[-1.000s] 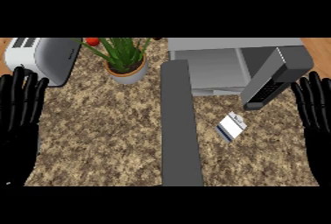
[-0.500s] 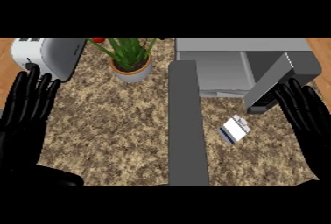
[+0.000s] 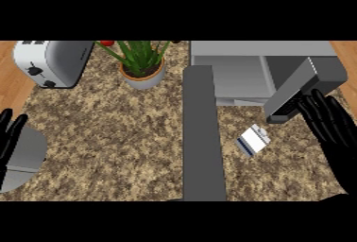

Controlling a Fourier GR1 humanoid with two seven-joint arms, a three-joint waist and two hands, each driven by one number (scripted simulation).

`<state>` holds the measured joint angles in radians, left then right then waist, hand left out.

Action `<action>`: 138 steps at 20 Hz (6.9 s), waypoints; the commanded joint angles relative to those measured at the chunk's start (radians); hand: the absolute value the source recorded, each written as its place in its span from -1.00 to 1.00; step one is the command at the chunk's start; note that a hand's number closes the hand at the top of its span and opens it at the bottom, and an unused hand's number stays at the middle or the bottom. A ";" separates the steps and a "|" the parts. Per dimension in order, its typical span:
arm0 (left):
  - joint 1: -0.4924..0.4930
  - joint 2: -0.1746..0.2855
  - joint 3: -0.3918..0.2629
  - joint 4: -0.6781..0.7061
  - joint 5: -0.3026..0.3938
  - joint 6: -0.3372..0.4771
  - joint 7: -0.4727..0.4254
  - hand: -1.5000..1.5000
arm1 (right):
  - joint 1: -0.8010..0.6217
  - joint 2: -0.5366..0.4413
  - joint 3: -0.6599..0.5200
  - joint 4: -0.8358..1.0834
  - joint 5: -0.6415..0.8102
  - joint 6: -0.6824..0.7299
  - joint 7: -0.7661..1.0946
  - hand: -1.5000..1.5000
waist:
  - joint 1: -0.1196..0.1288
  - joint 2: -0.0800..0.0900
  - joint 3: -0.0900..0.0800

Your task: Pick up the milk, place it into the microwave and close the microwave

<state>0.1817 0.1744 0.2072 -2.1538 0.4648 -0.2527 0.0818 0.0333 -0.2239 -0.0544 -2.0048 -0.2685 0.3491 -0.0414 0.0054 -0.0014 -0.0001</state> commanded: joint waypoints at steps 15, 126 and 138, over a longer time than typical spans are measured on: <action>0.242 0.010 0.219 -0.140 0.239 -0.187 0.033 -1.00 | -0.052 0.039 -0.067 0.553 0.299 -0.060 -0.342 -1.00 | 0.009 0.002 0.001; 0.084 0.020 0.367 0.009 0.419 -0.402 0.200 -1.00 | -1.036 -0.187 -0.292 1.901 0.517 -0.731 -0.651 1.00 | 0.156 0.088 0.011; 0.039 0.050 0.382 0.044 0.386 -0.413 0.191 -1.00 | -1.042 -0.207 -0.310 1.906 0.505 -0.731 -0.659 1.00 | 0.183 0.102 0.013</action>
<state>0.2257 0.2169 0.5849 -2.1125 0.8622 -0.6630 0.2717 -1.0135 -0.4279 -0.3590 -0.0984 0.2399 -0.3856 -0.6891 0.1789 0.0978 0.0114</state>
